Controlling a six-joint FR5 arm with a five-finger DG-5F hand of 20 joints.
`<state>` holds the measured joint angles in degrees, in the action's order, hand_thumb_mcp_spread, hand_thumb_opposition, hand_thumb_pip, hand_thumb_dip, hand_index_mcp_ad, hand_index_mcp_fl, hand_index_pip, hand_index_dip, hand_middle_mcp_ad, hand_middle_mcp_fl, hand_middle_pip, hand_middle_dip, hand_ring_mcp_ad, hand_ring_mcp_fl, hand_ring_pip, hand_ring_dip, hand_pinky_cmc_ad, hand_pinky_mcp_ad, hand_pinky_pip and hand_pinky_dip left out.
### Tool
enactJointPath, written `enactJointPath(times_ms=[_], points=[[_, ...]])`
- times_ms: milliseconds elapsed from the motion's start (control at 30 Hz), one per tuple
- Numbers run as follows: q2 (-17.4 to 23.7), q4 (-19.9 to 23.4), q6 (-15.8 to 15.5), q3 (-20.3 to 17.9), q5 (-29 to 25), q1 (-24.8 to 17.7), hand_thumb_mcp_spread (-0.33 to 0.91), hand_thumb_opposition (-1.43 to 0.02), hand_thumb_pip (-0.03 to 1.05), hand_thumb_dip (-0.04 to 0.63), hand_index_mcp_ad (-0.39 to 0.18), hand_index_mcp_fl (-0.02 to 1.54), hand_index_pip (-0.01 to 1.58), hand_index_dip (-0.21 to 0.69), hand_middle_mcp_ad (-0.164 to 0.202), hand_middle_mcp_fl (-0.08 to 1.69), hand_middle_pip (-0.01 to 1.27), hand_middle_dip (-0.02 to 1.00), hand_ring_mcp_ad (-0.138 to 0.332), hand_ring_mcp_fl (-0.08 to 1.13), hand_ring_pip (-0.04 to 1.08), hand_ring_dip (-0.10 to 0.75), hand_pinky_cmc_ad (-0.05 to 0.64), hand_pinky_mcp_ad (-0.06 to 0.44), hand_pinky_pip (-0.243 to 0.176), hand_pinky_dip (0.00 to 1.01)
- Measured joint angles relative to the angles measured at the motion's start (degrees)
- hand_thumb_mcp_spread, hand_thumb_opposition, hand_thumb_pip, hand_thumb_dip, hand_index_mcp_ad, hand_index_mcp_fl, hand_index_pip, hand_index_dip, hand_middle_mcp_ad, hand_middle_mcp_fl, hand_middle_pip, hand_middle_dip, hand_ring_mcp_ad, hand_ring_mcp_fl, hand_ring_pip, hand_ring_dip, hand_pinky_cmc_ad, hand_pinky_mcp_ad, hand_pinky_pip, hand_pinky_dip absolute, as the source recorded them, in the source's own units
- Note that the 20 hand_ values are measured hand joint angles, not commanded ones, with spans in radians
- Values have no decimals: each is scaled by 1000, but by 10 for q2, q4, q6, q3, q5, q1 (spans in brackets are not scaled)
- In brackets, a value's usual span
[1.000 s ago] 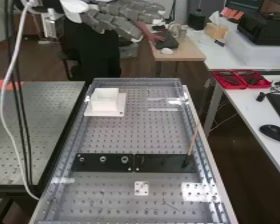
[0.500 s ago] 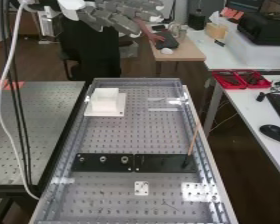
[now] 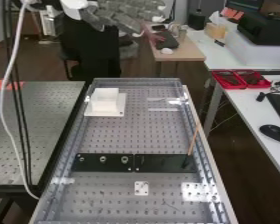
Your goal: Grab the drill bit and place it in the clear container
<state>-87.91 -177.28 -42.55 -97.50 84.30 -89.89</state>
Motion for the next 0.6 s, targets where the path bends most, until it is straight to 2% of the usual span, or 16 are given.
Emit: enactJointPath(times_ms=[600], points=[[-4, -3, 1, 5, -4, -2, 103, -696, 234, 12, 138, 24, 84, -3, 141, 75, 157, 17, 232, 14, 106, -103, 412, 278, -96, 269]])
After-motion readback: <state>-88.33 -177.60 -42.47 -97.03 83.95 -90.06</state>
